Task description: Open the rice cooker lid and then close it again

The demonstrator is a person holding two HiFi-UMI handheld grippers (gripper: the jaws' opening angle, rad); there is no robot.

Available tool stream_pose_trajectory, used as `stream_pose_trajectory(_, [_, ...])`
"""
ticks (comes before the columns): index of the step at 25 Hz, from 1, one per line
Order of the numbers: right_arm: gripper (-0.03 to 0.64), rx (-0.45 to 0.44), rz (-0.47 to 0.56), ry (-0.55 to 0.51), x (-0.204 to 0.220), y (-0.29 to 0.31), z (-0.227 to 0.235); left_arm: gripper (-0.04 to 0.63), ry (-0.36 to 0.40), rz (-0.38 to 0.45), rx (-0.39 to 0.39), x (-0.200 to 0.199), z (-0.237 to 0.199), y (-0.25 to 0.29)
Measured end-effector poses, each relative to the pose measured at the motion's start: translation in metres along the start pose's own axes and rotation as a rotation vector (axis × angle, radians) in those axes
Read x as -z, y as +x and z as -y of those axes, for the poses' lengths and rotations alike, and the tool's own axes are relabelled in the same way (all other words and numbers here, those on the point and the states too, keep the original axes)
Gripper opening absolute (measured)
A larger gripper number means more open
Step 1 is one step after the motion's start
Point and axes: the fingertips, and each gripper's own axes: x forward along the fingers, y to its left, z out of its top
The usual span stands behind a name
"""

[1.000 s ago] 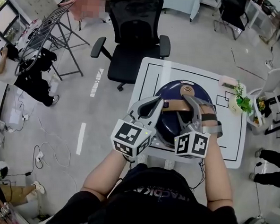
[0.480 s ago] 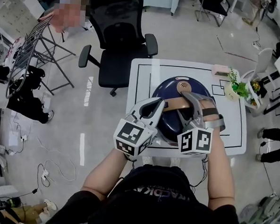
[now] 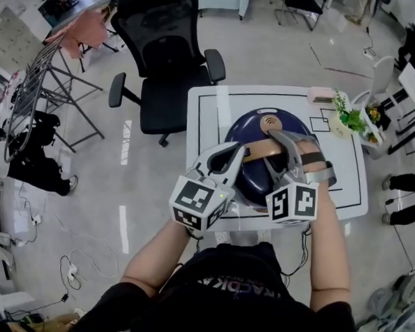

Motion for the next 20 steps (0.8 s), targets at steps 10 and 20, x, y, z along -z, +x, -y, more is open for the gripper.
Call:
stream_pose_trajectory(10, [0.189,0.01,0.006,0.005,0.001,0.0,0.001,0.003,0.012,-0.009,0.004,0.0,0.001,0.001])
stream_pose_trajectory(20, [0.189,0.002,0.029,0.022,0.0,-0.002,0.004,0.057,0.026,-0.009,-0.028,-0.008,0.01,-0.001])
